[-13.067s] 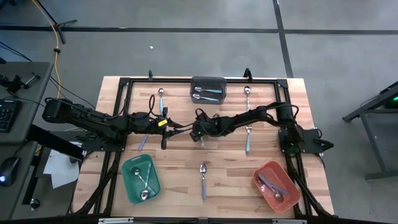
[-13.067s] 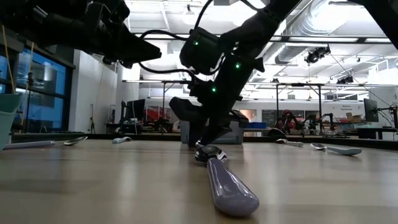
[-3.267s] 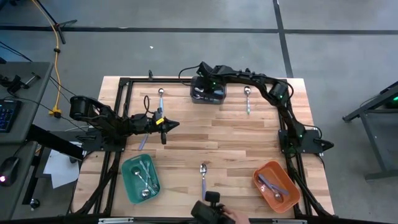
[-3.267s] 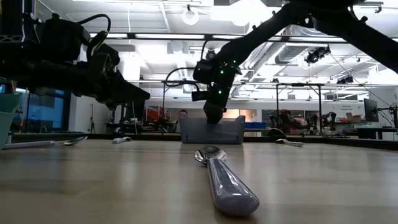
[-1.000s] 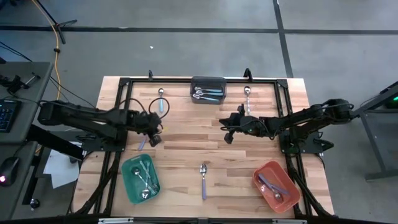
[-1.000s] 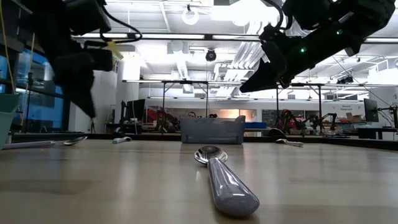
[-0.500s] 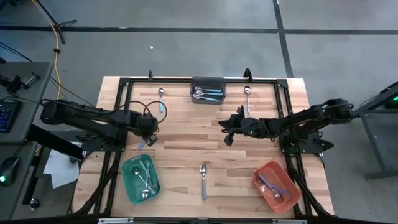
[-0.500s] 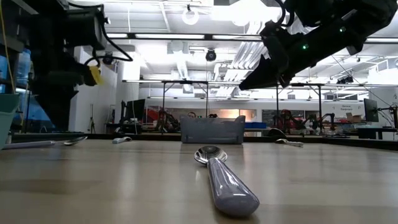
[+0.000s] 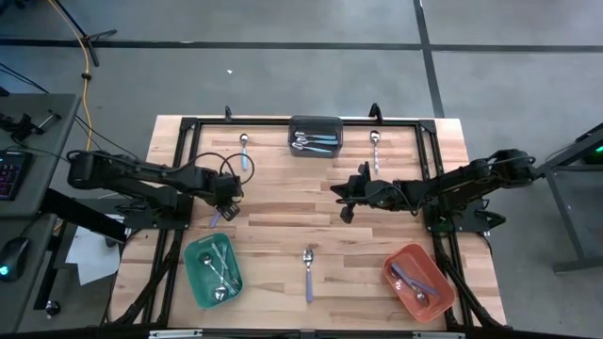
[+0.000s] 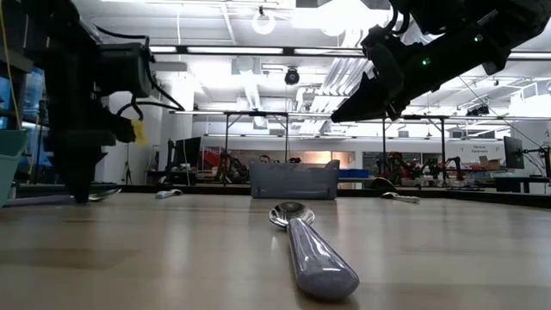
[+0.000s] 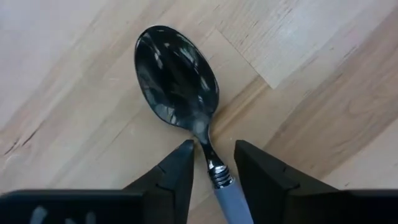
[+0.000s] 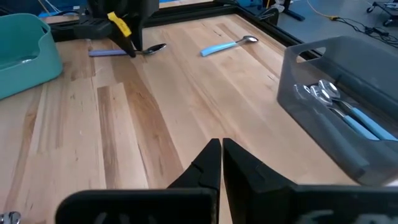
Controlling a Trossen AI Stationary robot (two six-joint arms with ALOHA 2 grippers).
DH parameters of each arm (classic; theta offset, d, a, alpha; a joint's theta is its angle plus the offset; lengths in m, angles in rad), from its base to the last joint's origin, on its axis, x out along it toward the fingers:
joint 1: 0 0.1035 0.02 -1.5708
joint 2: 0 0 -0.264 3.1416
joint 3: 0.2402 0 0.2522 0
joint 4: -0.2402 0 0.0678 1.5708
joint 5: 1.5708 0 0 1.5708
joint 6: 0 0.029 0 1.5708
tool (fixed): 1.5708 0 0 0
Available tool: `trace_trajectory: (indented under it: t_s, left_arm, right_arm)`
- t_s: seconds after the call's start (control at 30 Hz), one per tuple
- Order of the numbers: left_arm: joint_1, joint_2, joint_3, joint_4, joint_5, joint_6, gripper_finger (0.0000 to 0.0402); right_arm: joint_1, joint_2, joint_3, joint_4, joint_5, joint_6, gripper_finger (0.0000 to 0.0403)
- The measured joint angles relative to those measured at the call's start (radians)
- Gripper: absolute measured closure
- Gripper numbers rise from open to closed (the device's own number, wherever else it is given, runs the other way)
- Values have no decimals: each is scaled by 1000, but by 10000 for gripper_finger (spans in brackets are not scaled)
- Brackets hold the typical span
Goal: Sort silverware by color (type)
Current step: Put the purple spoon into the orange bin
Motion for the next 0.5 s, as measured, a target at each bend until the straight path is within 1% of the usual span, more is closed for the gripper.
trace_trajectory:
  t_s: [0.13,0.3,0.37,0.5]
  left_arm:
    - [3,-16,-8,11,1,0,319]
    - [-10,-53,-12,26,-22,-5,383]
    - [-22,-69,-14,37,-50,-5,393]
    - [-52,-116,-20,94,-81,-20,393]
  right_arm:
    - [0,0,0,0,0,0,402]
    - [0,0,0,3,1,1,402]
    - [0,0,0,1,1,1,402]
    - [0,0,0,-1,1,0,402]
